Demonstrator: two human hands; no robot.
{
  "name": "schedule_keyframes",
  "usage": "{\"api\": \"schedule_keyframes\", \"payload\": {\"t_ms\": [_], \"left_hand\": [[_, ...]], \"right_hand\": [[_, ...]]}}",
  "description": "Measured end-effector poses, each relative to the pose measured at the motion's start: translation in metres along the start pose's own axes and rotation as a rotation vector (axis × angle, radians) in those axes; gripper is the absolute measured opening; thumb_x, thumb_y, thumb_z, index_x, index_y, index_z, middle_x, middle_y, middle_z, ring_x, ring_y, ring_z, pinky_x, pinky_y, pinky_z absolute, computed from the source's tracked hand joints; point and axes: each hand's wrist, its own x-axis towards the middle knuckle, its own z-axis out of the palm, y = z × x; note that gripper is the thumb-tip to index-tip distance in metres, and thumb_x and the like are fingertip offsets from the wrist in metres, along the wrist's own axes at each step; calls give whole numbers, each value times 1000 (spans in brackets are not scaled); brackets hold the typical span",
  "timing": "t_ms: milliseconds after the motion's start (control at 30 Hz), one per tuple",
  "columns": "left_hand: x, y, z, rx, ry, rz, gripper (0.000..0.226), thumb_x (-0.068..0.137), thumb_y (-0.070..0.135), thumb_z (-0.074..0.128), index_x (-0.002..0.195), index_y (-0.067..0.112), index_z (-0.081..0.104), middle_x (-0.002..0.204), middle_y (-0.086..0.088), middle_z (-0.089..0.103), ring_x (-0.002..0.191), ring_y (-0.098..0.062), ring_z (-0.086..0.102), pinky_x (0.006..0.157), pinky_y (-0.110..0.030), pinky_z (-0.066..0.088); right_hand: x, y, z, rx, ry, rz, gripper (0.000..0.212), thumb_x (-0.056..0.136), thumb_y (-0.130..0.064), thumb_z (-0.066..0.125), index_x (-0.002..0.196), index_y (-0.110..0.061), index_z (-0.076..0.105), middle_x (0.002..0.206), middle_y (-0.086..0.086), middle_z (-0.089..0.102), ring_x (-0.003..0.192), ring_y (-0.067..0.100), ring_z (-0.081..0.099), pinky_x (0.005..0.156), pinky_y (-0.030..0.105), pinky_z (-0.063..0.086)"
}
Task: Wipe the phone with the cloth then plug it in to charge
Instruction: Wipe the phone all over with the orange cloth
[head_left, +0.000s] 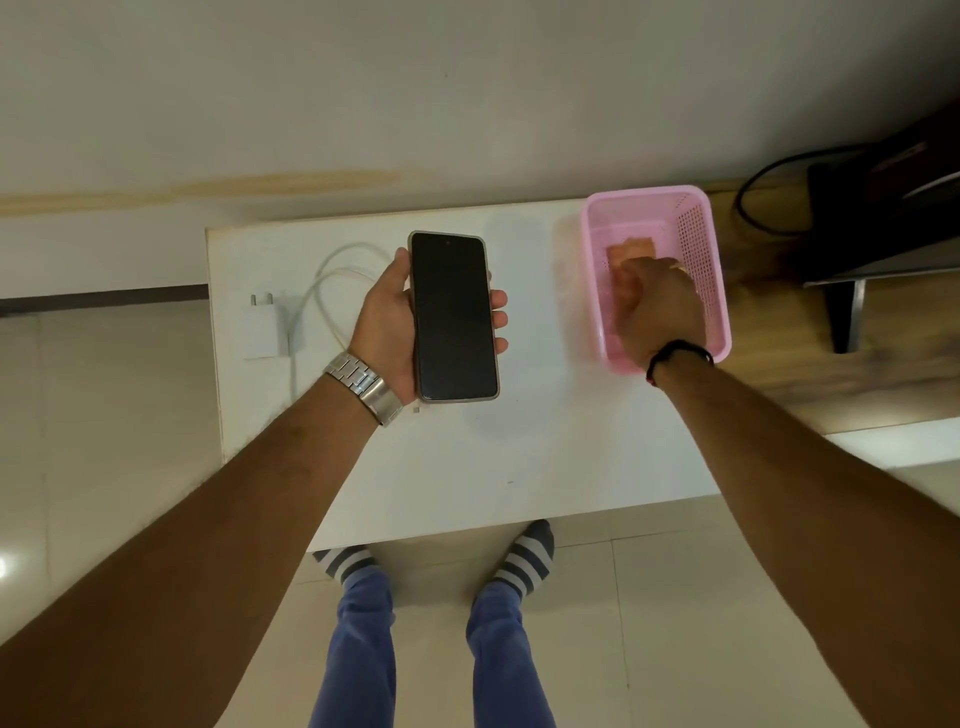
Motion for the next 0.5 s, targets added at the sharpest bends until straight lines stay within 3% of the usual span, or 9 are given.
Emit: {"api": "schedule_keyframes", "payload": {"t_ms": [67, 133, 233, 300, 367, 433, 500], "left_hand": [[0, -4, -1, 8, -12, 1, 90, 98, 75, 22, 153, 8, 45, 132, -19, 63, 110, -33, 64, 100, -51, 51], [0, -5, -1, 5, -28, -2, 88, 98, 75, 22, 151, 9, 47, 131, -18, 64, 110, -33, 65, 100, -50, 53], [1, -6, 1, 5, -52, -7, 90, 98, 74, 21, 158, 9, 38, 135, -18, 61, 112, -33, 64, 102, -49, 52], [0, -5, 5, -7, -59, -9, 89, 99, 72, 21, 159, 9, 35, 139, -19, 57, 113, -33, 63, 103, -50, 49], [-1, -5, 10, -39, -58, -2, 86, 100, 69, 22, 160, 8, 34, 143, -20, 53, 113, -33, 61, 103, -50, 48], [-4, -3, 17, -78, -53, 13, 82, 101, 63, 24, 160, 7, 32, 142, -21, 50, 112, -34, 59, 102, -51, 46], [-7, -2, 27, -84, -26, 26, 77, 100, 56, 27, 158, 6, 37, 136, -23, 54, 109, -35, 59, 97, -50, 49]], "right_hand": [[5, 6, 7, -60, -23, -56, 28, 97, -13, 51, 121, -17, 65, 110, 15, 65, 101, 35, 62, 91, 39, 54], [9, 9, 10, -21, 24, -29, 26, 99, -19, 48, 111, -14, 70, 104, 11, 67, 96, 32, 63, 84, 29, 48], [8, 10, 8, 115, 29, 40, 22, 93, -15, 57, 103, -15, 77, 103, 7, 73, 98, 29, 66, 92, 28, 48], [7, 1, -4, 329, 35, 115, 18, 89, -15, 69, 105, -14, 79, 104, 7, 76, 100, 27, 68, 99, 33, 53], [3, -16, -22, 649, 55, 185, 15, 91, -20, 73, 99, -9, 80, 93, 14, 77, 87, 30, 72, 88, 40, 61], [-9, -39, -43, 890, 20, 113, 14, 94, -11, 68, 93, 0, 77, 76, 27, 71, 72, 42, 70, 78, 44, 63], [-30, -69, -61, 1033, -80, -81, 14, 96, 1, 62, 90, 10, 71, 68, 31, 64, 66, 49, 65, 81, 48, 61]]}}
